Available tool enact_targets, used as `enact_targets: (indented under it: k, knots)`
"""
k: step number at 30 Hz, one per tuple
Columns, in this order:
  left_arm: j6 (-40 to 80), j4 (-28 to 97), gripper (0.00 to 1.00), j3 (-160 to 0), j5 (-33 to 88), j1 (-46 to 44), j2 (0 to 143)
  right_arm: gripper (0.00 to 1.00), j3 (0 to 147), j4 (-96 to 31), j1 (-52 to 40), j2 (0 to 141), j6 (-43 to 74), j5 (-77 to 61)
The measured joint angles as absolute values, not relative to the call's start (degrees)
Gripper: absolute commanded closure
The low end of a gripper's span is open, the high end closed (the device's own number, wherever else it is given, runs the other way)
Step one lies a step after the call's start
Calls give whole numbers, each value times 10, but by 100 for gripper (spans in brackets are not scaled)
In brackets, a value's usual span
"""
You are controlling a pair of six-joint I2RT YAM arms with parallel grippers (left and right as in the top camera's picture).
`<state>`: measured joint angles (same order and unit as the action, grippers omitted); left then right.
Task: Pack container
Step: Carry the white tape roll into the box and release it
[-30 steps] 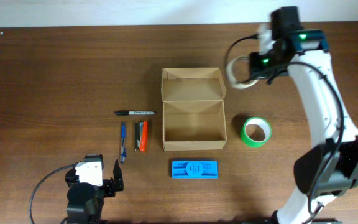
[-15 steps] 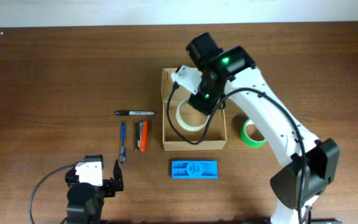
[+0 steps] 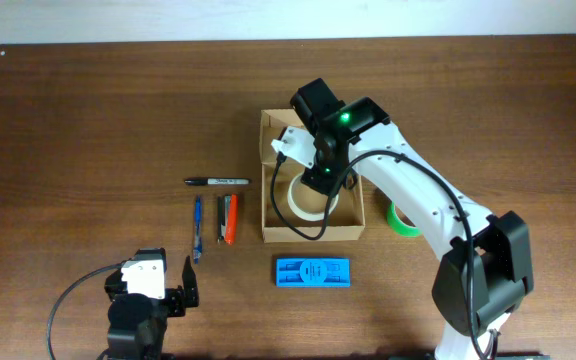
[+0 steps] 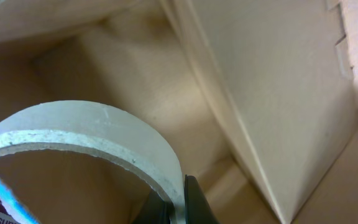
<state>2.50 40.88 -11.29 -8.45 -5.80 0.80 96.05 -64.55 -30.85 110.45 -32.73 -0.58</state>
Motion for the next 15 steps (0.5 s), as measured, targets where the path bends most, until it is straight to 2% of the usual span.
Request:
enact_targets:
  k: [15]
  knots:
    - [25,409,0,-113,-84,-58,8,96,864,-532,-309,1107,-330,2]
